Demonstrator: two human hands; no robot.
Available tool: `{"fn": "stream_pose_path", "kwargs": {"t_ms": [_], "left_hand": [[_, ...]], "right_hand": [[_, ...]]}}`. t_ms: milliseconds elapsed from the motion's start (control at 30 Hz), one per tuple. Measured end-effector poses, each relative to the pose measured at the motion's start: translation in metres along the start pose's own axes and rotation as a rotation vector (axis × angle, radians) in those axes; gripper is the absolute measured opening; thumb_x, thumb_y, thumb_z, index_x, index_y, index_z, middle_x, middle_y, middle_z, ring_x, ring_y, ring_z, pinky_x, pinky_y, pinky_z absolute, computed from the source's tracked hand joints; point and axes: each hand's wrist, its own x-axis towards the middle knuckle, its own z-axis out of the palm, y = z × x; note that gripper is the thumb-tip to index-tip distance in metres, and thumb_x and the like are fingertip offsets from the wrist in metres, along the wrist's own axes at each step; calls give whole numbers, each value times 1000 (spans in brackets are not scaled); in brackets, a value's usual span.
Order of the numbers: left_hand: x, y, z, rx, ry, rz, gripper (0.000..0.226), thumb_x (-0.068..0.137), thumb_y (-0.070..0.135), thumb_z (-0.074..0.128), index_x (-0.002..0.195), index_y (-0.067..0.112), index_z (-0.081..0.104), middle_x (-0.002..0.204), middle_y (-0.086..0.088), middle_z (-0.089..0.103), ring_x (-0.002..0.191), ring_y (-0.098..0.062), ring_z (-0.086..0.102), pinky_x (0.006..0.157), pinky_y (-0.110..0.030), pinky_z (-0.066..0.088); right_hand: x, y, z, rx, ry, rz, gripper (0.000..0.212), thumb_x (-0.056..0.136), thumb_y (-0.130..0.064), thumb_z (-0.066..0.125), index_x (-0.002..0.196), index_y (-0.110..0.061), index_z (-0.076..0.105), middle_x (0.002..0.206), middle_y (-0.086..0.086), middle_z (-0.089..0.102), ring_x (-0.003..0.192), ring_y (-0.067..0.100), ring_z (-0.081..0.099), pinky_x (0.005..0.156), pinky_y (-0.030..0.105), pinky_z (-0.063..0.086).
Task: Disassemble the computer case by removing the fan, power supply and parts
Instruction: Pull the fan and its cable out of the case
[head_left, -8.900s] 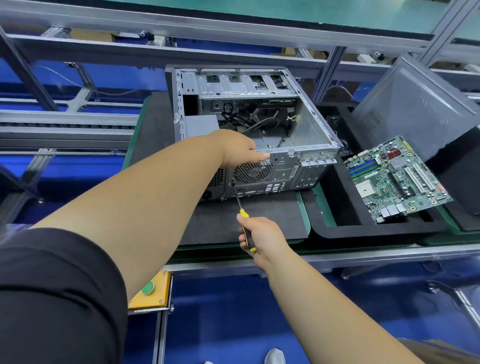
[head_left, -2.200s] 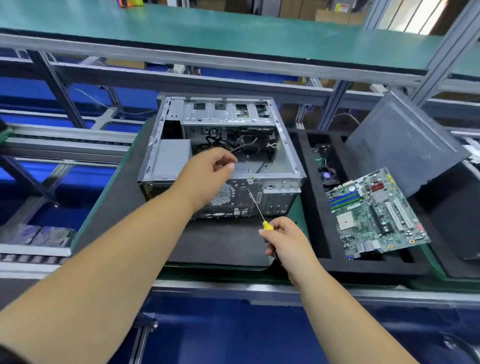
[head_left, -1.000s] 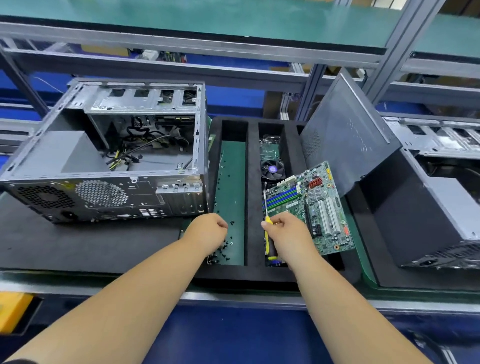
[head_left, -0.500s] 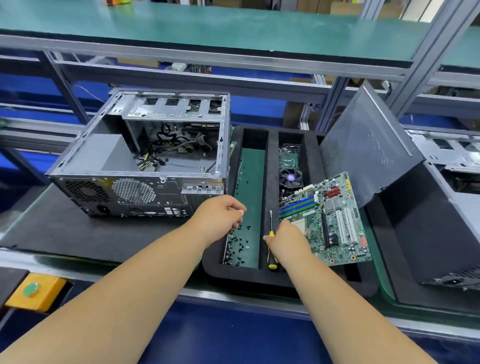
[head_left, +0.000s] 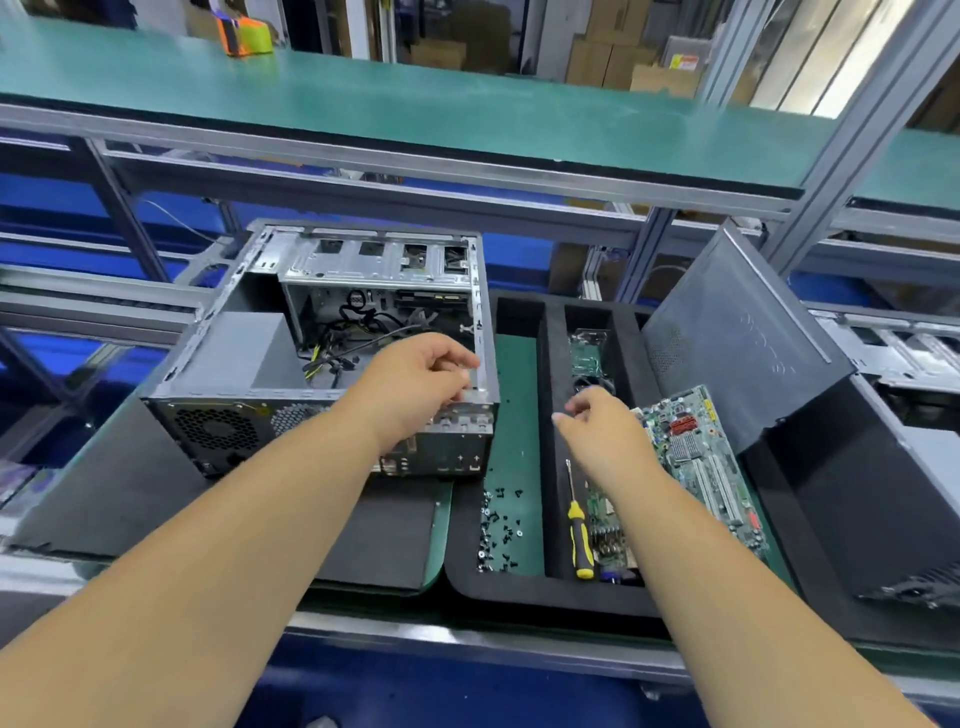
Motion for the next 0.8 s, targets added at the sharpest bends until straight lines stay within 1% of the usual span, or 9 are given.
{"fn": "stream_pose_path", "kwargs": {"t_ms": [100, 200, 267, 367, 433, 500, 567, 700, 800], "left_hand": [[14, -9, -30, 13, -21, 13, 25, 88, 6, 64, 102, 25, 70, 92, 6, 69, 77, -4, 63, 77, -16, 52], [28, -21, -62, 18, -63, 27, 24, 84, 5, 72, 101, 22, 70, 88, 4, 69, 66, 1, 61, 71, -14, 51], [39, -30, -83, 35, -55, 32, 19, 84, 11, 75, 96, 25, 71, 83, 5, 69, 64, -1, 60, 69, -18, 51], [55, -44, -114, 105, 28, 51, 2, 87, 31, 71, 87, 31, 70, 82, 5, 69, 73, -12, 63, 70, -28, 52], [66, -54, -135, 182, 58, 76, 8, 89, 40, 66, 85, 34, 69, 83, 7, 69, 77, -13, 64, 67, -29, 52], [77, -66, -154, 207, 40, 89, 6, 89, 39, 65, 86, 36, 68, 83, 10, 68, 77, -11, 63, 66, -26, 51], [87, -77, -169, 220, -6, 94, 4, 89, 35, 66, 90, 34, 70, 85, 11, 67, 79, -10, 62, 72, -27, 52], [100, -95, -191, 281, -120, 122, 5, 89, 31, 66, 89, 35, 70, 86, 17, 66, 82, -2, 61, 75, -25, 49], [106, -103, -202, 313, -197, 135, 6, 90, 34, 64, 91, 36, 70, 91, 19, 66, 87, 0, 60, 78, -23, 49]], "right_hand": [[3, -45, 1, 49, 51, -102, 10, 93, -34, 60, 100, -26, 59, 85, -12, 56, 74, 4, 53, 68, 30, 41], [7, -88, 10, 57, 71, -202, 2, 92, -27, 60, 92, -26, 60, 82, -9, 60, 70, 6, 54, 59, 25, 40], [11, -112, 19, 43, 65, -254, 9, 93, -26, 60, 84, -29, 58, 79, -7, 60, 68, 8, 53, 58, 25, 41], [23, -143, 35, -16, -10, -293, 16, 94, -28, 61, 80, -32, 56, 82, -8, 58, 73, 12, 54, 64, 26, 43], [34, -158, 47, -98, -83, -271, 11, 95, -29, 60, 84, -29, 58, 84, -8, 59, 75, 15, 55, 62, 29, 43], [44, -171, 59, -157, -155, -234, 9, 96, -30, 58, 89, -26, 61, 86, -6, 62, 75, 16, 57, 63, 32, 45], [52, -181, 70, -220, -224, -210, 8, 96, -30, 57, 91, -25, 61, 87, -5, 62, 77, 16, 58, 66, 33, 47], [66, -193, 89, -382, -368, -123, 9, 96, -32, 58, 92, -26, 62, 86, -3, 63, 73, 17, 57, 58, 29, 41], [73, -197, 100, -448, -457, -65, 11, 96, -32, 58, 97, -25, 66, 96, -2, 67, 81, 18, 62, 66, 30, 46]]}}
